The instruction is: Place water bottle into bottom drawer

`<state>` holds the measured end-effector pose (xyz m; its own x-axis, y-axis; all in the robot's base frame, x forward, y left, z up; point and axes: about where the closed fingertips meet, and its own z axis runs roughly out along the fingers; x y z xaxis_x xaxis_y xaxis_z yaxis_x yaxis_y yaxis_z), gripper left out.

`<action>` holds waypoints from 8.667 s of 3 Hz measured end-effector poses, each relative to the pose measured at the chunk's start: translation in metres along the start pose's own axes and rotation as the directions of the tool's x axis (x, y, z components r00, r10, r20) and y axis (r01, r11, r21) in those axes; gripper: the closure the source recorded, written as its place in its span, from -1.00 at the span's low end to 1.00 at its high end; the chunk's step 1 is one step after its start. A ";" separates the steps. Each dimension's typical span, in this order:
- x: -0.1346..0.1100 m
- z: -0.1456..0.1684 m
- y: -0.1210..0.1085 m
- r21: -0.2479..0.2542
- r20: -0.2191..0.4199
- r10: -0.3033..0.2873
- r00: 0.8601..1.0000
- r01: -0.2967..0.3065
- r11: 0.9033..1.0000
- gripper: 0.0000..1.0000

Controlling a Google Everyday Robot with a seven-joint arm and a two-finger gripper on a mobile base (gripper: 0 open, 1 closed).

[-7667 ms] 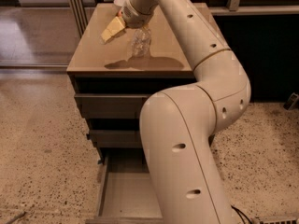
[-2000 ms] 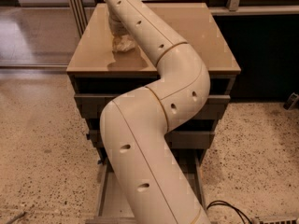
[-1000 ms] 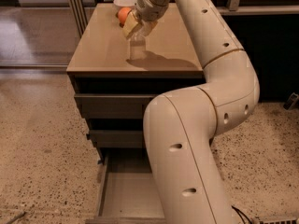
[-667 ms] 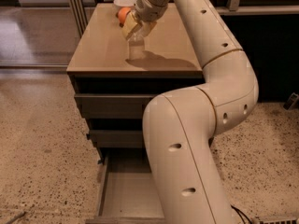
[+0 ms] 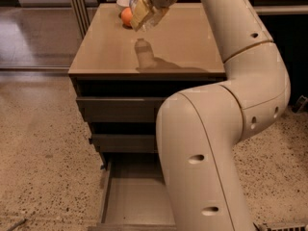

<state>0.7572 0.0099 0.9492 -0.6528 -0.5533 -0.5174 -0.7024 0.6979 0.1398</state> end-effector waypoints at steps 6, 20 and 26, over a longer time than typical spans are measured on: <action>0.136 -0.113 0.098 -0.296 0.046 -0.065 0.997 0.076 0.952 1.00; 0.418 0.151 0.118 -0.173 -0.204 -0.073 0.976 0.037 0.984 1.00; 0.599 0.389 0.119 -0.425 -0.164 -0.010 0.986 -0.061 0.903 1.00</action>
Offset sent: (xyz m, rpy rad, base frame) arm -0.2226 -0.0877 0.0477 0.1452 0.1377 0.1568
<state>0.3927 -0.0612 0.3273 -0.6832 -0.6275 -0.3735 -0.7150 0.4707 0.5169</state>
